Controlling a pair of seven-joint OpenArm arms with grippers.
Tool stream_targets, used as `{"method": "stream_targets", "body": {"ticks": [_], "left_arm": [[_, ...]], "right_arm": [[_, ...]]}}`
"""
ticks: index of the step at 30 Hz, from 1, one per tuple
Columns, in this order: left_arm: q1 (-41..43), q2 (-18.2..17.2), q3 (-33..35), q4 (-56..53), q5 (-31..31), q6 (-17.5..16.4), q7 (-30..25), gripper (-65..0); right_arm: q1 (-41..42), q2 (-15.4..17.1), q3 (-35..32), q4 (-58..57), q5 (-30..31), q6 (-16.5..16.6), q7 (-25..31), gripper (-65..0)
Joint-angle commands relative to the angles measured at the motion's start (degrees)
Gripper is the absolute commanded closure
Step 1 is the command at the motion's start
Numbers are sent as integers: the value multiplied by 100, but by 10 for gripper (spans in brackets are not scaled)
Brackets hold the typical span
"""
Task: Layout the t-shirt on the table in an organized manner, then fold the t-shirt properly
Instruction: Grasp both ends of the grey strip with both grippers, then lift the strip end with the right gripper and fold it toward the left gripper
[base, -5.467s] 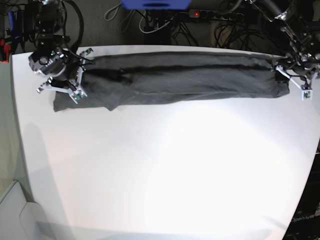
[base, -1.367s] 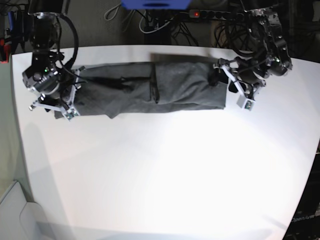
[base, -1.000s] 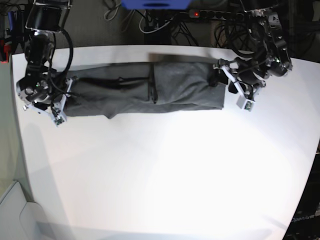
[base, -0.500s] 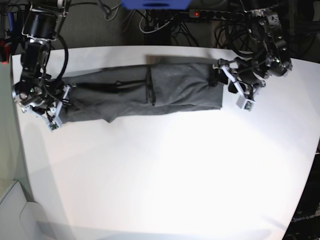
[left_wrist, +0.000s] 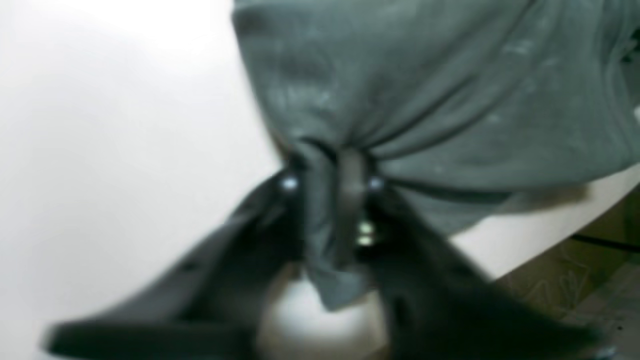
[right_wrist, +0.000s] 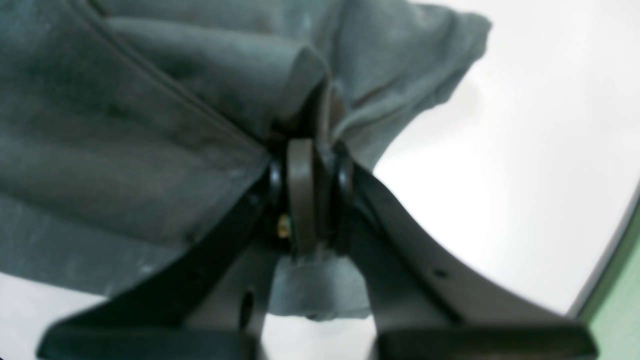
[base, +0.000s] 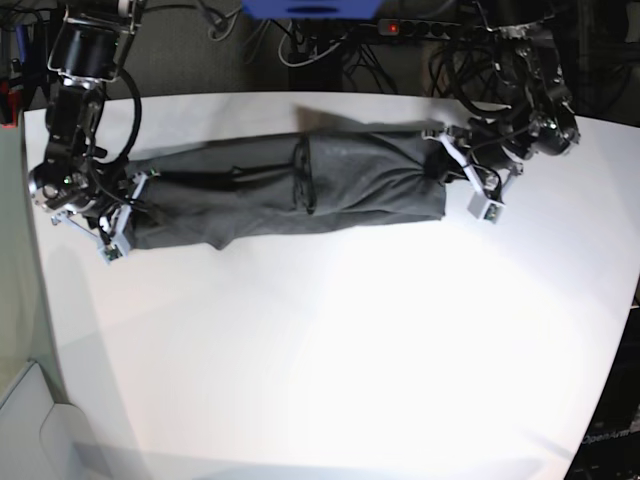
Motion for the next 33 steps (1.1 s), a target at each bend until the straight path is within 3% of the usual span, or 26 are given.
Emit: {"method": "stream_targets", "body": {"ticks": [1,3,10,20,27,33], "left_arm": [[-45,-27,-22,78,41,8,-8,0],[-45,-27,-30,78,50,8,-8,-22],[-89,140,-39,87,709,8,-8,-3],[-89,175,-48,96,841,8,1,-3],[-62,166,-48,149,841,8,1,-3],[-89,166,-48,140,841,8,1,-3]], "right_arm": [[-213,-94,-60,-40,-379,62,-634,0],[-283,-103,-60,408,-370,62,-643,0],[-442,-217,-122,1727,-397,62,-977,0],[-714,-217,-1036,3406,-397,62,-1425,0],[-723,-226,-1133,3511,-388,62,-1540,0],[-732,-279,-1994,3520,-388,62,-1531,0]]}}
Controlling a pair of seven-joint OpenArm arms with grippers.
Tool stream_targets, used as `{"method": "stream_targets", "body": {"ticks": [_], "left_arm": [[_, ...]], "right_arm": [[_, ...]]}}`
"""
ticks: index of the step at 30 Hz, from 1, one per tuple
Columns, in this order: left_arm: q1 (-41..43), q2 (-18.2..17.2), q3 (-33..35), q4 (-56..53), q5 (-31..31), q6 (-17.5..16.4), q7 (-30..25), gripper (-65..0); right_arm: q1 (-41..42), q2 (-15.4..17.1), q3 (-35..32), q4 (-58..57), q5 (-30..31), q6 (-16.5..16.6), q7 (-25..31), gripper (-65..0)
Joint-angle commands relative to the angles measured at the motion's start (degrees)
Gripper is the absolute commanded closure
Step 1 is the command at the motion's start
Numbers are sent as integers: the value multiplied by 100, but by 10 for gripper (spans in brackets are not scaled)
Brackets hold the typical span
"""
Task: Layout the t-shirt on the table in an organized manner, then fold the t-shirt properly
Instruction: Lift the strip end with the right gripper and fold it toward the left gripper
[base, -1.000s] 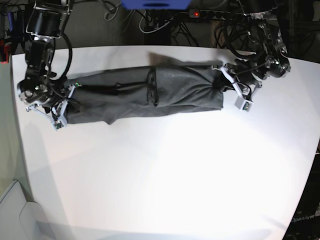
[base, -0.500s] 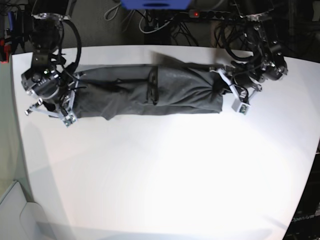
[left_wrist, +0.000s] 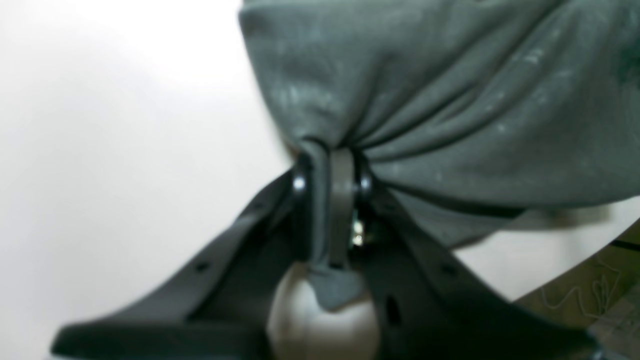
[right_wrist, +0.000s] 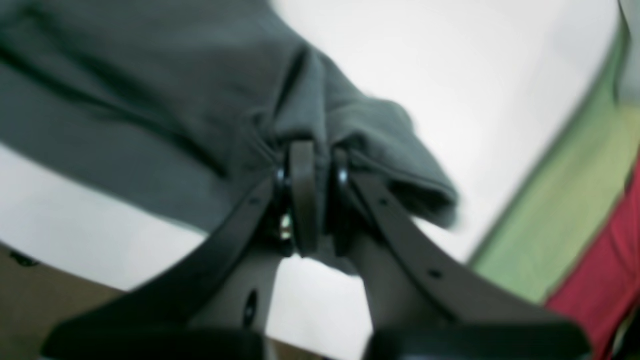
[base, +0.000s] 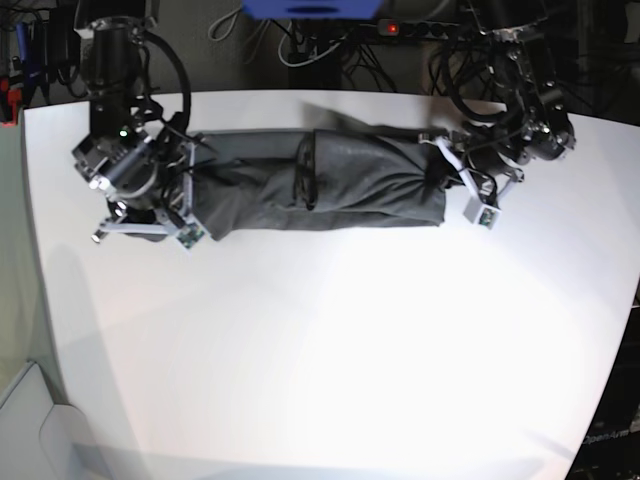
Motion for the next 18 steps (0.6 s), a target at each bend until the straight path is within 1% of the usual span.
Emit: {"method": "stream_targets", "body": {"ticks": [1,4,10,14,15,18], "left_arm": [[-6,-26,-13,50,163,49,152,-3],[-14,-26,-13,50,163,49,152,-3],[-76,-35,-13,50,207,49,161,-3],[-85,-26,-13,33,181,49,169,-3],[-85,-26,-13,59,163,49,205,-3],[-85,-26,-13,59,163,49,213,-3]], "right_arm": [[49,-85,-192,128,21,-3,80,0],[110,-305,-808,172,21,-3,71,0],[374,-867,-1950,225,21,-3,54,0],[585,-1307,-2750,207,21,-3,-52,0],[646,-1377,-2909,198,21,-3,-140,0],[681,-1456,-3260,190,21,-3,-228,0]]}}
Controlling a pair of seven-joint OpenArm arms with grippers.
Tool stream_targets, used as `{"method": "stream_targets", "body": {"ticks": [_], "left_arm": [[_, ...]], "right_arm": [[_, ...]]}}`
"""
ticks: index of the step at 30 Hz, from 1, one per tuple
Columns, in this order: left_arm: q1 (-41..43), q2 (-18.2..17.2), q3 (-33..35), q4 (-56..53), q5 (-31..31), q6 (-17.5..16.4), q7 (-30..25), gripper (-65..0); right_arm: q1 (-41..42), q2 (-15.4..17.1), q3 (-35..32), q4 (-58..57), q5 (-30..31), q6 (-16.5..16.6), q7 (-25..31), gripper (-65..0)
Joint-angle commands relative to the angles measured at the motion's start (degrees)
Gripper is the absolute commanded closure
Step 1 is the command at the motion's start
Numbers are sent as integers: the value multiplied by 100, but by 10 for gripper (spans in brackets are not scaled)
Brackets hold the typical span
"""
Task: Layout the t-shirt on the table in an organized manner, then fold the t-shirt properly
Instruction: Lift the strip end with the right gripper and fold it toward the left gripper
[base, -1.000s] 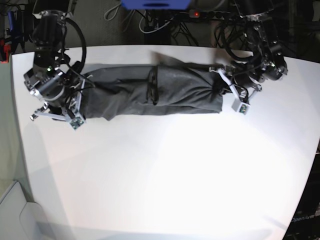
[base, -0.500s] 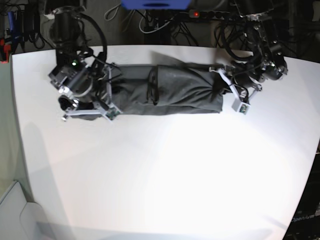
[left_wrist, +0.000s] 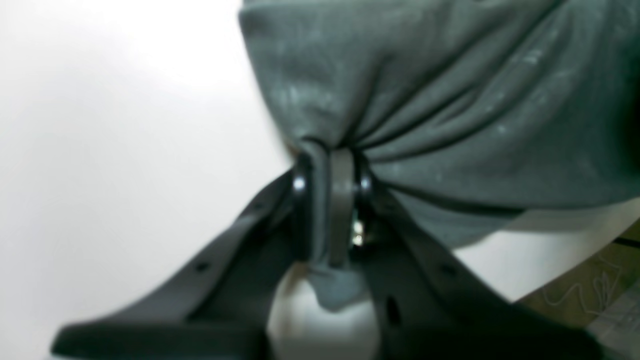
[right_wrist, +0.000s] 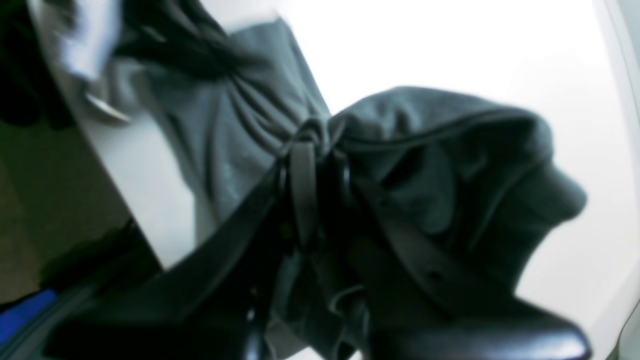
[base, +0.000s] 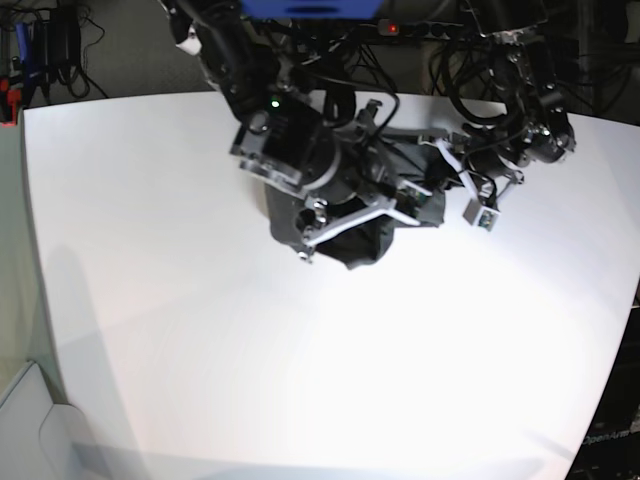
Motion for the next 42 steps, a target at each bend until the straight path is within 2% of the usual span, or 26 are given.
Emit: {"method": "stream_targets", "body": {"ticks": [1,6,12,17,21,23,28,31,33,36,42], "left_arm": [[-24,-26,-13,63,146,51,141,-3],[-24,-26,-22,63,146,51,132,-3],[-120,-17,-22,72,146,51,141,-4],[-191,-17,-22,160,137,51,150,-5],[-217,79,-31,433,146,51,159,-6],[-208,106,-31,582,155,51,159,-40],[-173,264,-31,846,181,51,159,-282],[-155,264,-22,925,146,51,308,-401],[-155,264,-22,969,146,51,396,-427],[-120,255,-66,1180,146,51,423,-427],[-50,361,-1165,1655,155,43,440,-426]], "right_arm": [[41,-40,-100,76,3,-3,50,0],[23,-31,-250,-197,12,-3,103,0],[67,-40,-232,-794,12,-3,595,0],[155,-198,-232,-1331,12,-3,929,0],[278,-198,-232,-1621,12,-3,1052,0],[322,-198,-232,-1630,12,-3,1043,0],[481,-198,-232,-1612,12,-3,1008,0],[489,-189,-232,-1612,12,-3,1008,0],[489,-181,-232,-1612,12,-3,1017,0],[498,-181,-232,-1612,12,-3,1035,0],[665,-189,-232,-1612,12,-3,1026,0]]}}
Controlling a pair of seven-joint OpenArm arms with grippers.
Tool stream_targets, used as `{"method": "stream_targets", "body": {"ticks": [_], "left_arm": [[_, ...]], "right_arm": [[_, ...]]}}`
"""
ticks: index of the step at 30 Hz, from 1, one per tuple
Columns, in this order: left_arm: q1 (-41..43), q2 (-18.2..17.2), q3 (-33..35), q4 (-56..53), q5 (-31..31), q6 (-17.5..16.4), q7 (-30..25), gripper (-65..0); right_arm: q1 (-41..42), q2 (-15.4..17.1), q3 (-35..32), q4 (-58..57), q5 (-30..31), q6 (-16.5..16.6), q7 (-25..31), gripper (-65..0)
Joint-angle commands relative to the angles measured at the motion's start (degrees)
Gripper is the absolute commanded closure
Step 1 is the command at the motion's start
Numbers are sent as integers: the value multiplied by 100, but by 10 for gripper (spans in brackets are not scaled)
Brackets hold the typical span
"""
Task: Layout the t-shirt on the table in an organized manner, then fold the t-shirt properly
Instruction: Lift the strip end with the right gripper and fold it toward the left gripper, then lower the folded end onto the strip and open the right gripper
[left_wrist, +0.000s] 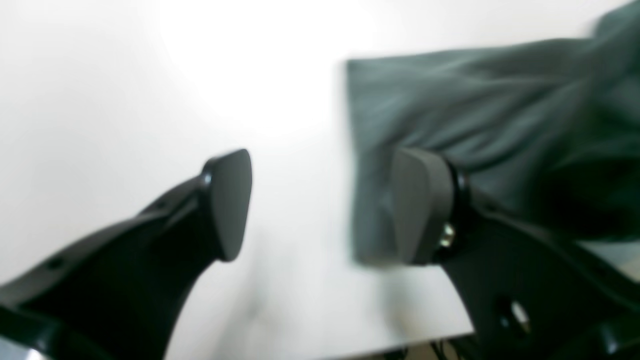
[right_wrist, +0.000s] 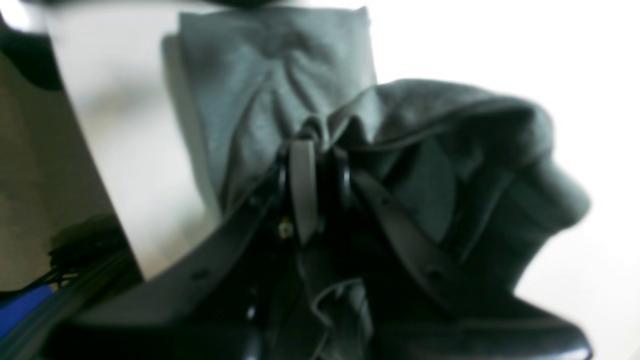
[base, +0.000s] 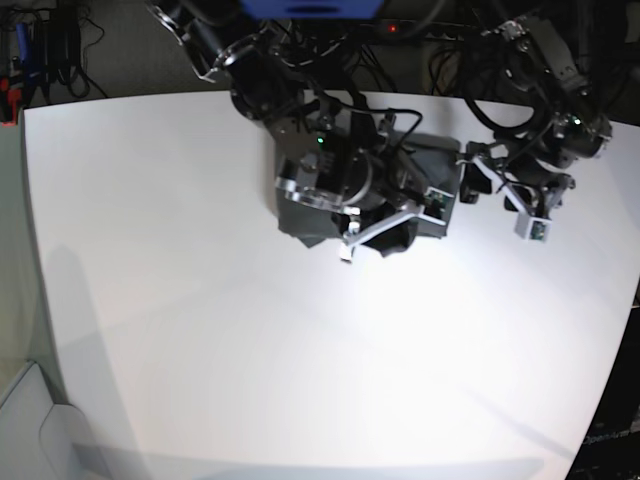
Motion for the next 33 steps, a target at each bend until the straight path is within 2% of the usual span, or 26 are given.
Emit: {"method": "stream_targets", "body": {"ticks": [1,4,8,10,12,15,17,20,27,29,33], "left_arm": [[-52,-26,-160,158,-35,-8,-106,-426],[-43,-105,-696,96,-27,-8,-106,-425],[-43,-281,-987,35,-18,-16,-106,-408],[-43,-404,-1039,17,-18,-16,-106,-347],[-34,-457,-1039,17,-18,-16,-106,-260],[-34,-457,-1039,17,-18,-16,-106,-139],[-34,-457,-1039,8,-18,-16,-106,-90],[-52,-431,-995,8,-18,-16,-115,-88],[-87,-413,-995,8,-18,-16,-115,-90],[-61,-413,-995,8,-18,-16,-115,-90],[-43,-404,-995,8,-18,-25,-115,-90]], "right_arm": [[154,-91,-9,108,51,-3,103,0],[224,-117,-27,99,51,-3,138,0],[409,-151,-36,-147,60,-3,147,0],[523,-151,-36,-305,60,-3,147,0],[576,-151,-36,-402,60,-3,156,0],[594,-151,-36,-428,60,-3,411,0],[585,-151,-36,-428,60,-3,446,0],[585,-151,-132,-428,60,-3,464,0],[620,-151,-844,-437,60,-3,473,-2],[629,-151,-915,-437,60,-3,473,-20],[796,-151,-906,-586,51,-3,481,-98]]}}
